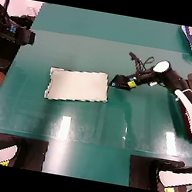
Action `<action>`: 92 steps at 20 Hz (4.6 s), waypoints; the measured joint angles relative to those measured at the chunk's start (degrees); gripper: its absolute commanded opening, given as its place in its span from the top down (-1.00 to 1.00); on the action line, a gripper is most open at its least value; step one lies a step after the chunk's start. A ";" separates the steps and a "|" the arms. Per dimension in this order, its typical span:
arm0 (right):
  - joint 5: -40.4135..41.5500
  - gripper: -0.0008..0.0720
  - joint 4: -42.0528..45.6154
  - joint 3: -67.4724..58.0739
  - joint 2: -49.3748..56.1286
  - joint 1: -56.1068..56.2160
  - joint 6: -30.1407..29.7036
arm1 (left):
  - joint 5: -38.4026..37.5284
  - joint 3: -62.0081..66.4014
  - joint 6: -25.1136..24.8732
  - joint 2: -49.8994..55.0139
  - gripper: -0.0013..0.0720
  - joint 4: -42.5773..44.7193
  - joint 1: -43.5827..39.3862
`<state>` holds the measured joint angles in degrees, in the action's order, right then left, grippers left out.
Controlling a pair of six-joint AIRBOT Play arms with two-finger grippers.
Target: Fold the shirts.
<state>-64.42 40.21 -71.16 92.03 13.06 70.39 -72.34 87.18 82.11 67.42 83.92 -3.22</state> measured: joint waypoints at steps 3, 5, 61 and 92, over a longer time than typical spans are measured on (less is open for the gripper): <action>3.34 -0.84 -3.80 2.45 2.43 0.48 0.15 | 0.83 -0.59 0.00 0.04 0.89 -1.07 0.00; 4.42 -0.79 -6.38 2.10 5.01 2.14 0.13 | 1.11 -0.76 0.00 0.07 0.89 -1.40 0.00; -6.80 0.94 2.25 -41.75 -8.00 -59.74 -4.04 | 3.32 -0.94 3.37 0.11 0.89 -12.41 -11.47; -39.71 0.93 12.87 -41.92 -11.96 -46.75 17.09 | 1.84 -0.94 0.11 0.11 0.89 -12.46 -11.47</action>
<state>-104.14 53.08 -113.08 80.07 -33.69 87.48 -70.50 86.24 82.21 67.53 71.46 -14.70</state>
